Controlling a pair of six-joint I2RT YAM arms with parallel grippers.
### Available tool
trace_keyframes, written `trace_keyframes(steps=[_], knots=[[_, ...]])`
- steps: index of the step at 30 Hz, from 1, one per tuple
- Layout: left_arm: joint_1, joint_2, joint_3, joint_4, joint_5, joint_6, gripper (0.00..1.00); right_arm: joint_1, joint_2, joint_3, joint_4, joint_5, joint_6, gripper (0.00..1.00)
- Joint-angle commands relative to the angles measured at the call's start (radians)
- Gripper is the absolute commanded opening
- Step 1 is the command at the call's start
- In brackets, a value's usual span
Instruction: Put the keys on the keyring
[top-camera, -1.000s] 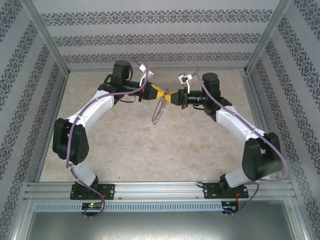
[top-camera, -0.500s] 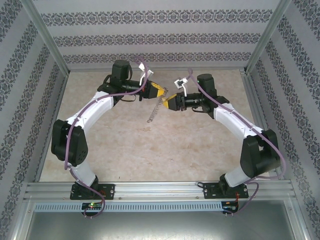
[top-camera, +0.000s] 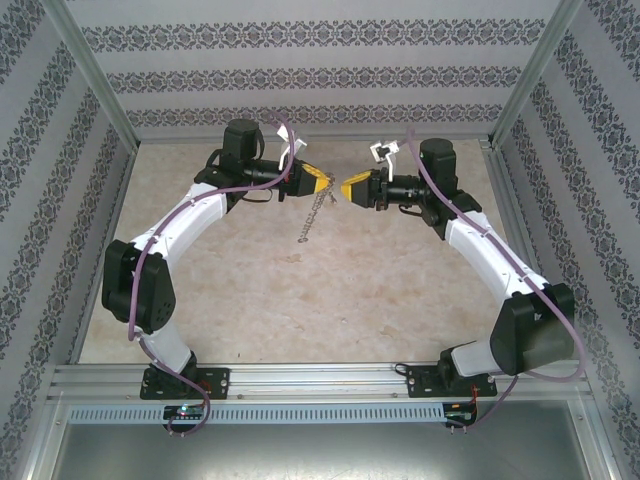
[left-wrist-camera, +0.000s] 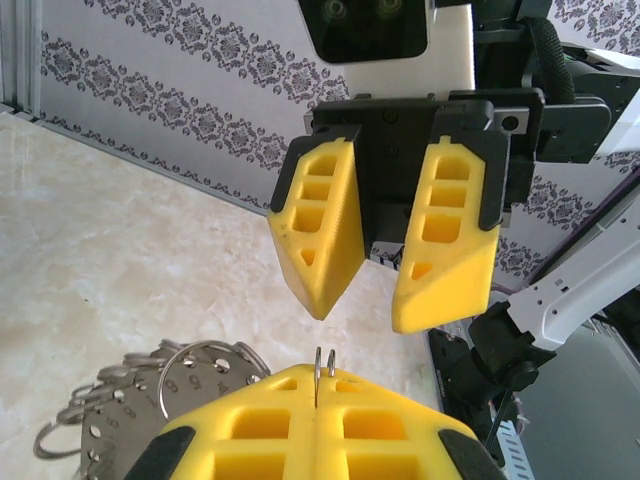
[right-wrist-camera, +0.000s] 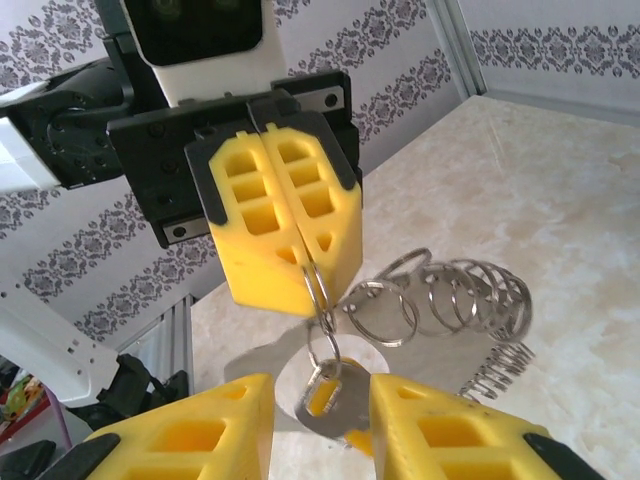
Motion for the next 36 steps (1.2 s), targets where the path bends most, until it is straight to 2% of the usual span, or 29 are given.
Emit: trace_keyframes(steps=[1,24,36], knots=[[-0.008,-0.041,0.001,0.068,0.022,-0.012,0.0,0.027,0.015,0.036,0.067,-0.001,0.026,0.31],[-0.01,-0.051,-0.007,0.077,0.022,-0.016,0.0,0.065,0.091,0.059,0.136,0.019,0.07,0.29],[-0.012,-0.055,-0.012,0.075,0.021,-0.013,0.0,0.037,0.09,0.028,0.155,0.039,0.08,0.32]])
